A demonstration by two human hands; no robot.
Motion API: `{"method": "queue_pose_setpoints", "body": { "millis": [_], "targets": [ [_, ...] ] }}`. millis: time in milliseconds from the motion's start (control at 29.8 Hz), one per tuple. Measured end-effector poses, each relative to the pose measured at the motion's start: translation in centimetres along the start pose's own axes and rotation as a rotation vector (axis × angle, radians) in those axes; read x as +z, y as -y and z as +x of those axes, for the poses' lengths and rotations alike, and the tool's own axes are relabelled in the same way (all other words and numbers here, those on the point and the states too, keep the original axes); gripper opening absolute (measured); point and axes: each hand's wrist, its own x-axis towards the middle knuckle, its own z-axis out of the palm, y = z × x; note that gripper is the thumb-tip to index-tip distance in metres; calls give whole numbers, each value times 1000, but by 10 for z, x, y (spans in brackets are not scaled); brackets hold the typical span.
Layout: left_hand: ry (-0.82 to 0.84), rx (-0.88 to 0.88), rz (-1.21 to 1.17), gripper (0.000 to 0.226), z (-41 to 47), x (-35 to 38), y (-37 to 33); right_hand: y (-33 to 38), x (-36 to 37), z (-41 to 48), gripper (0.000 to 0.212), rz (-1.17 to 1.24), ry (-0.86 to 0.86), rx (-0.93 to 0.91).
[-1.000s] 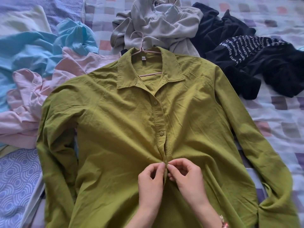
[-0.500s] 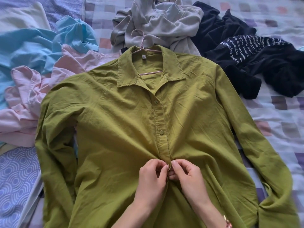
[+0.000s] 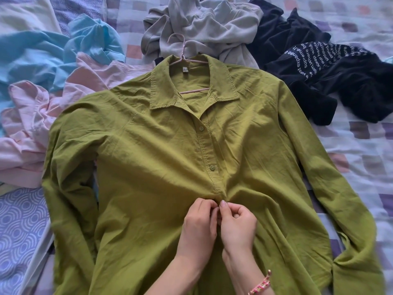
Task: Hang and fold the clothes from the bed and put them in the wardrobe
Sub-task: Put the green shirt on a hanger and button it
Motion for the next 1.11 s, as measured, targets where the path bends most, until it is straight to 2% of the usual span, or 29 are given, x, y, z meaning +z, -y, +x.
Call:
{"method": "queue_pose_setpoints", "body": {
  "millis": [101,235,403,504,638,705,772,907,1041,1108],
  "targets": [
    [-4,63,64,22,3,1,1,4,2,1,15,90,-19,68],
    [-8,170,60,24,3,0,7,13,1,-1,5,289,63,258],
    [-25,265,73,22,4,-2,9,11,0,2,15,326,65,281],
    [-3,247,63,22,3,-4,6,5,-2,2,12,227,61,111],
    [87,142,297,22,8,-10,-5,4,-16,0,24,-60,135,-340],
    [150,157,374,20,9,-14,-4,4,-24,0,27,-137,168,-439],
    [212,143,323,19,10,-19,-6,3,-28,2,26,-146,185,-444],
    [279,-183,24,18,16,-25,-17,3,-29,4,29,-53,220,-330],
    [454,-818,-603,26,34,-33,-13,7,-33,7,25,-127,353,-429],
    [430,-880,-646,25,28,-30,-13,9,-45,12,21,-203,421,-439]
  ]
}}
